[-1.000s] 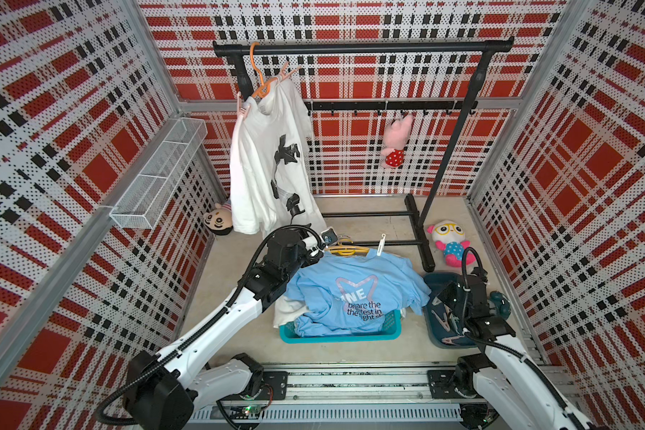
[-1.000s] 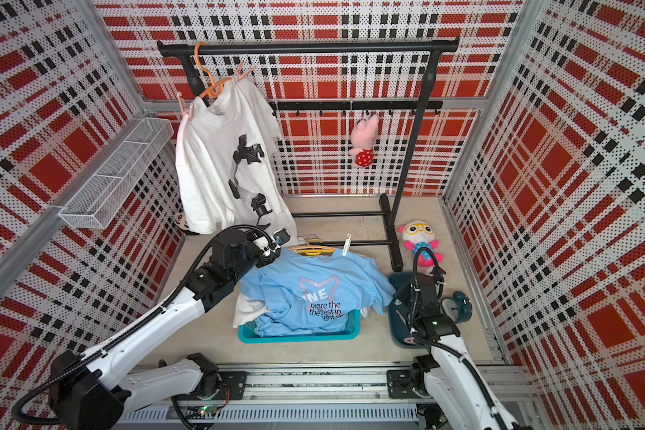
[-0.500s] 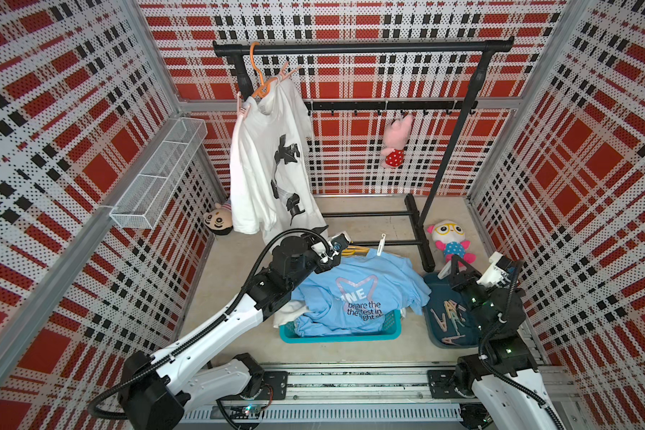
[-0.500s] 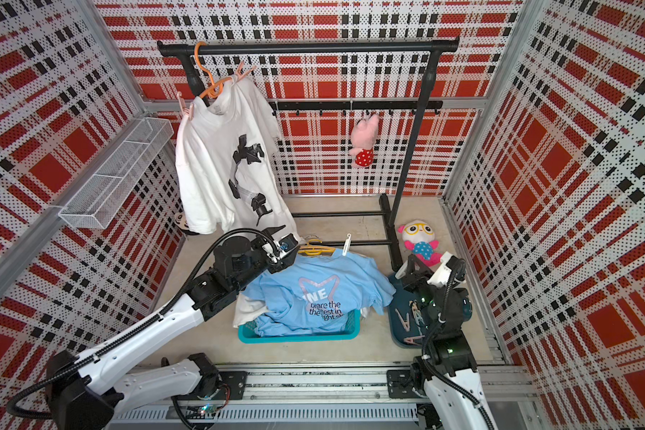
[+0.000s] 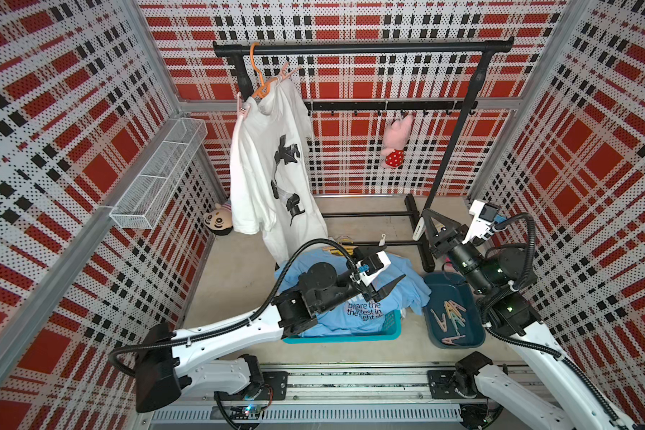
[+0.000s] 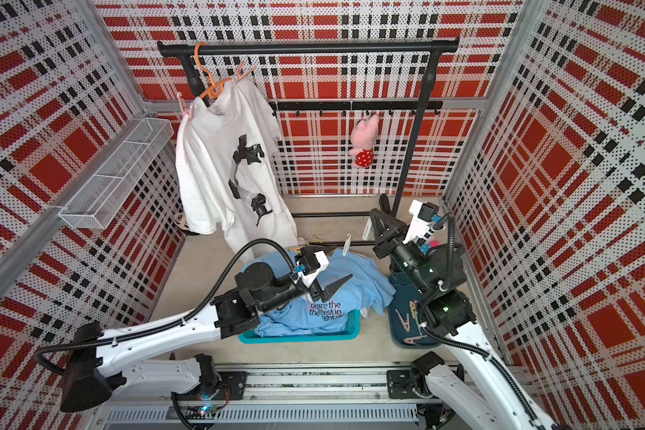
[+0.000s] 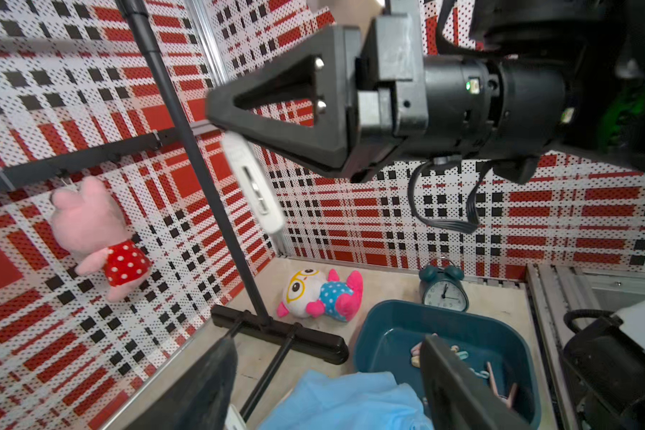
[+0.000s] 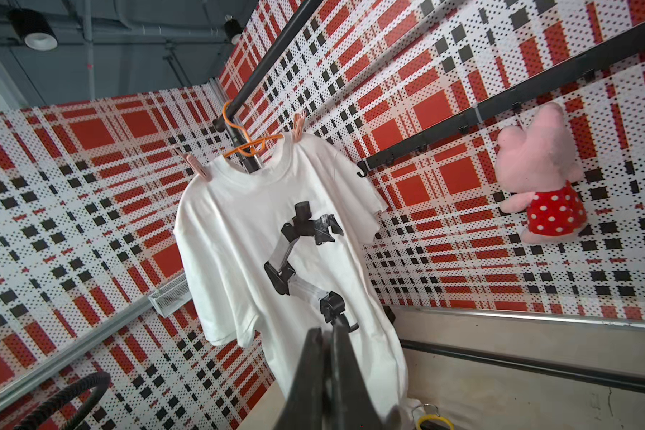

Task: Use clothespins to secure the t-shirt on both sides of the hanger
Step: Pick up the clothespin from the storage box.

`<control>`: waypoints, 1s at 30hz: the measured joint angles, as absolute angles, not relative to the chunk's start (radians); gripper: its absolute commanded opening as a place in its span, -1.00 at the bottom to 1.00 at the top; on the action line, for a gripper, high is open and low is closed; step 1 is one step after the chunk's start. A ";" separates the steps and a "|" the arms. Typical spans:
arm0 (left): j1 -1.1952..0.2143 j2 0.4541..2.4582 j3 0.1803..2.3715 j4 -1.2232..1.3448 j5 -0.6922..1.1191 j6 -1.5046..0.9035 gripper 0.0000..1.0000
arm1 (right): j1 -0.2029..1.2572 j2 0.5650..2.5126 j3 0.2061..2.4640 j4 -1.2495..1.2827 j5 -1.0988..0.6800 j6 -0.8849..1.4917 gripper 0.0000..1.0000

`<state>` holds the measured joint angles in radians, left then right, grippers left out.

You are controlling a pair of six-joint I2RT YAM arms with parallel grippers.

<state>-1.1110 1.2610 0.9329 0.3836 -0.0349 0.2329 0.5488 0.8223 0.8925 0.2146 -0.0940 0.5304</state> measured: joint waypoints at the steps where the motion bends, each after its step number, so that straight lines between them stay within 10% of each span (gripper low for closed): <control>1: -1.112 1.271 0.938 0.389 -0.041 0.226 0.55 | 0.590 0.833 0.905 0.208 -0.068 0.494 -1.00; 19: -1.102 1.332 1.040 0.472 -0.087 0.018 0.24 | 0.685 0.796 0.894 0.227 -0.001 0.336 -1.00; 30: -1.087 1.379 1.092 0.463 -0.084 -0.044 -0.44 | 0.691 0.793 0.894 0.229 -0.034 0.328 -1.00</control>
